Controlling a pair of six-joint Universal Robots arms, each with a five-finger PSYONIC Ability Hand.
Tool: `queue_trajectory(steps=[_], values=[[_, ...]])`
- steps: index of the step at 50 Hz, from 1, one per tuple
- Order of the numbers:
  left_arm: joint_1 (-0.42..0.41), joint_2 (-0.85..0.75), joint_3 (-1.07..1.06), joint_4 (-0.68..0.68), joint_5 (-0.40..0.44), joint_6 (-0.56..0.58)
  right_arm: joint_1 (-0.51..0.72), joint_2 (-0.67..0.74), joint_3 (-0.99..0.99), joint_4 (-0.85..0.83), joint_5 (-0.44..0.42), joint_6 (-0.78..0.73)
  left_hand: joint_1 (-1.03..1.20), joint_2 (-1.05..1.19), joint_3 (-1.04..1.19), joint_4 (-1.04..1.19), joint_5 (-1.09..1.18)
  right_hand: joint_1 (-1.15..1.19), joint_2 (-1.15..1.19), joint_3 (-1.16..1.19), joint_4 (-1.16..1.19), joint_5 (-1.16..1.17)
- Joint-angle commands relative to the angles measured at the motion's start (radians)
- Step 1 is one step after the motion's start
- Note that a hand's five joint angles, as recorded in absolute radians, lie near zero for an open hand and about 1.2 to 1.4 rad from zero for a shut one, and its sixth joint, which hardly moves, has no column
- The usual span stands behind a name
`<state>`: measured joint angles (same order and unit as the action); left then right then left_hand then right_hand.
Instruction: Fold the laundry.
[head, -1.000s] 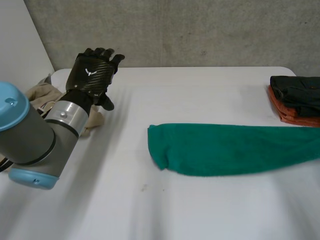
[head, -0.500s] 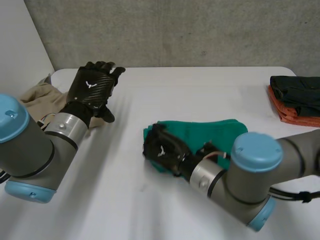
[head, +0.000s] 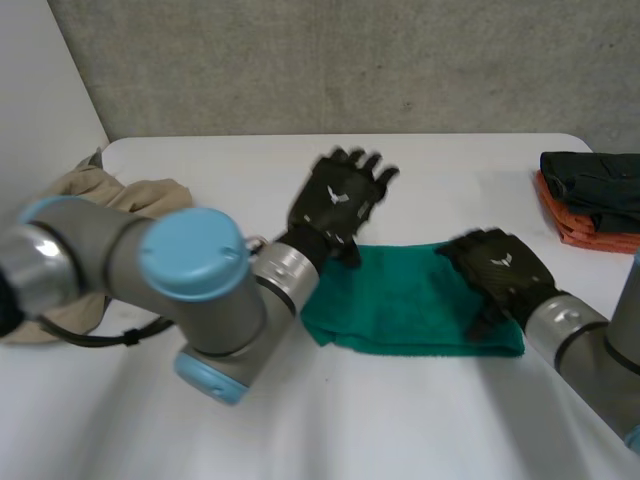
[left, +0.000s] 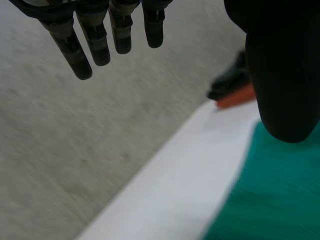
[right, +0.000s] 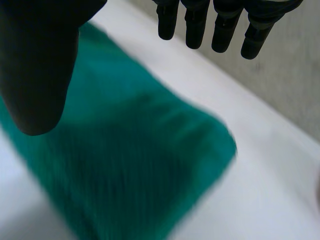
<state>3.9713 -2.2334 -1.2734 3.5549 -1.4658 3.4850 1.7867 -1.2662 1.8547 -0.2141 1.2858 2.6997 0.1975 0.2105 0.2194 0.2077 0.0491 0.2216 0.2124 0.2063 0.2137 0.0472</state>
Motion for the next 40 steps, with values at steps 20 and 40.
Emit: queue_trajectory(steps=[20, 40], values=[[0.003, 0.158, -0.092, -0.309, -0.229, -0.088, 0.205, -0.002, -0.080, -0.255, 0.110, -0.405, -0.019, -0.032, -0.041, -0.029, -0.045, 1.175, 1.184, 1.190, 1.183, 1.175], [0.157, 0.236, -0.114, -0.206, -0.223, -0.152, 0.404, 0.131, -0.123, -0.294, 0.044, -0.249, -0.023, -0.036, -0.045, -0.033, -0.049, -0.047, -0.038, -0.032, -0.039, -0.047]])
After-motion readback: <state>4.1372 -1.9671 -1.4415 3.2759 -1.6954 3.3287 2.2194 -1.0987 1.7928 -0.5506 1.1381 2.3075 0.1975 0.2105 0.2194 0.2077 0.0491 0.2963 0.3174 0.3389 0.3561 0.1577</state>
